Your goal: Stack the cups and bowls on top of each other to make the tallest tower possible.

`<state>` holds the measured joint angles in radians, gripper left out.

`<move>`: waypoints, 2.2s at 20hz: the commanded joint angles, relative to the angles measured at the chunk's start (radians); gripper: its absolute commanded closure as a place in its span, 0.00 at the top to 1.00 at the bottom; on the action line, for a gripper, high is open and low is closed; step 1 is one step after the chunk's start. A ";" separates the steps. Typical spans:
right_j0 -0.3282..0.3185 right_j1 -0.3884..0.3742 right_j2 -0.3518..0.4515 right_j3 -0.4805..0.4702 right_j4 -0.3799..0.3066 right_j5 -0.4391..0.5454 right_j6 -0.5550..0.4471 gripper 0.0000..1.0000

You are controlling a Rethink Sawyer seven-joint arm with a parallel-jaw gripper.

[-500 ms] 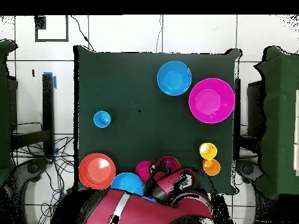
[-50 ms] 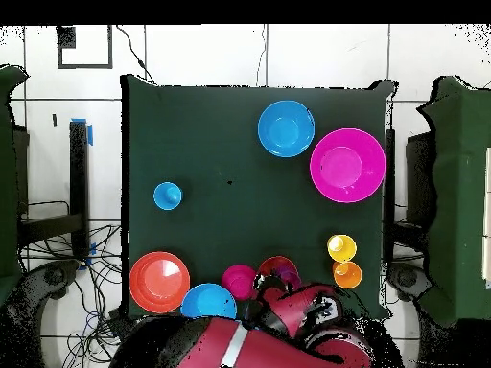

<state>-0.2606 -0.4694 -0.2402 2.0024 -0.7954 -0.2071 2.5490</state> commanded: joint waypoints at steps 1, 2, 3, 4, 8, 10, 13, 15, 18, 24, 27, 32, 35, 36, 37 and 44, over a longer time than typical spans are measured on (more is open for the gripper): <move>-0.025 -0.024 0.100 0.003 0.014 0.015 0.050 0.00; -0.043 -0.031 0.127 -0.007 0.010 0.039 0.038 0.00; -0.061 -0.039 0.154 -0.017 0.005 0.064 0.027 0.00; -0.078 -0.046 0.181 -0.027 0.000 0.088 0.016 0.00; -0.110 -0.046 0.234 -0.065 -0.002 0.131 -0.015 0.00; -0.111 -0.042 0.246 -0.087 0.008 0.134 -0.016 0.00; -0.112 -0.002 0.268 -0.135 0.019 0.132 -0.016 0.00; -0.108 0.049 0.281 -0.185 0.024 0.121 -0.015 0.00; -0.093 0.136 0.286 -0.265 0.034 0.094 -0.007 0.00; -0.083 0.146 0.301 -0.308 0.039 0.101 -0.005 0.00; -0.121 0.108 0.358 -0.299 0.022 0.157 -0.031 0.00; -0.172 0.061 0.432 -0.285 0.010 0.245 -0.081 0.00; -0.190 0.042 0.459 -0.278 0.006 0.282 -0.098 0.00; -0.193 0.037 0.464 -0.276 0.004 0.286 -0.099 0.00; -0.200 0.031 0.475 -0.272 0.003 0.297 -0.103 0.00; -0.265 -0.031 0.598 -0.242 -0.001 0.379 -0.159 0.00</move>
<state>-0.5068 -0.5273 0.0841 1.9164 -0.7974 0.1454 2.5490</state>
